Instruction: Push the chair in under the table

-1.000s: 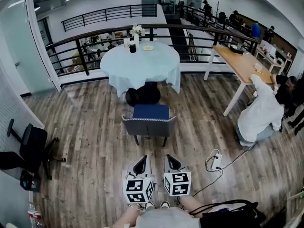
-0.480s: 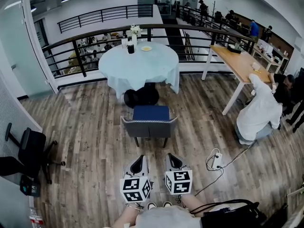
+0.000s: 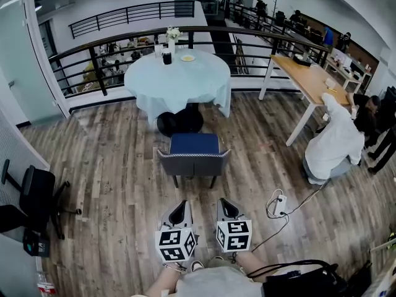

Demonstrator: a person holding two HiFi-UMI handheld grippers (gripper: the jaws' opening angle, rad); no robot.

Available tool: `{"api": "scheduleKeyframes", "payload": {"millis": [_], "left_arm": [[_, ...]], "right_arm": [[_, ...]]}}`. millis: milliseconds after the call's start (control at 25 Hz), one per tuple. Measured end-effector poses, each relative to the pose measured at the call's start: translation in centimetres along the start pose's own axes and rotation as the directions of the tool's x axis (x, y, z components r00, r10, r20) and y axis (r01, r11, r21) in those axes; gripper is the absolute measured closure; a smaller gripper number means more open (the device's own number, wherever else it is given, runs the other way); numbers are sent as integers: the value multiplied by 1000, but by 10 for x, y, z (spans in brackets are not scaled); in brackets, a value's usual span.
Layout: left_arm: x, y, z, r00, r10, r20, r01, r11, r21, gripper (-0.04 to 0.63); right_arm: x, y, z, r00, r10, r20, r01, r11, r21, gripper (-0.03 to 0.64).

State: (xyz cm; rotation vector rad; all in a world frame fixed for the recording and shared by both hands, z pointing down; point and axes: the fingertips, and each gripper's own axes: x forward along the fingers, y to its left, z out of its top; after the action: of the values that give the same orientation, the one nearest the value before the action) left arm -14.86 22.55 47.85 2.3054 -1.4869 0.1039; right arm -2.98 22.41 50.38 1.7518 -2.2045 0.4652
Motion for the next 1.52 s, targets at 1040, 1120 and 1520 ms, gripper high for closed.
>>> {"api": "scheduleKeyframes", "payload": {"millis": [1040, 1120, 1520], "left_arm": [[75, 10, 13, 997, -15, -70, 17, 999, 31, 592], [86, 10, 17, 997, -9, -71, 11, 999, 34, 592], [143, -4, 31, 997, 29, -69, -27, 999, 33, 592]], "right_arm": [[62, -38, 26, 999, -31, -24, 32, 999, 41, 601], [71, -44, 32, 999, -23, -21, 24, 999, 42, 601], [111, -79, 50, 999, 37, -40, -37, 999, 13, 601]]}}
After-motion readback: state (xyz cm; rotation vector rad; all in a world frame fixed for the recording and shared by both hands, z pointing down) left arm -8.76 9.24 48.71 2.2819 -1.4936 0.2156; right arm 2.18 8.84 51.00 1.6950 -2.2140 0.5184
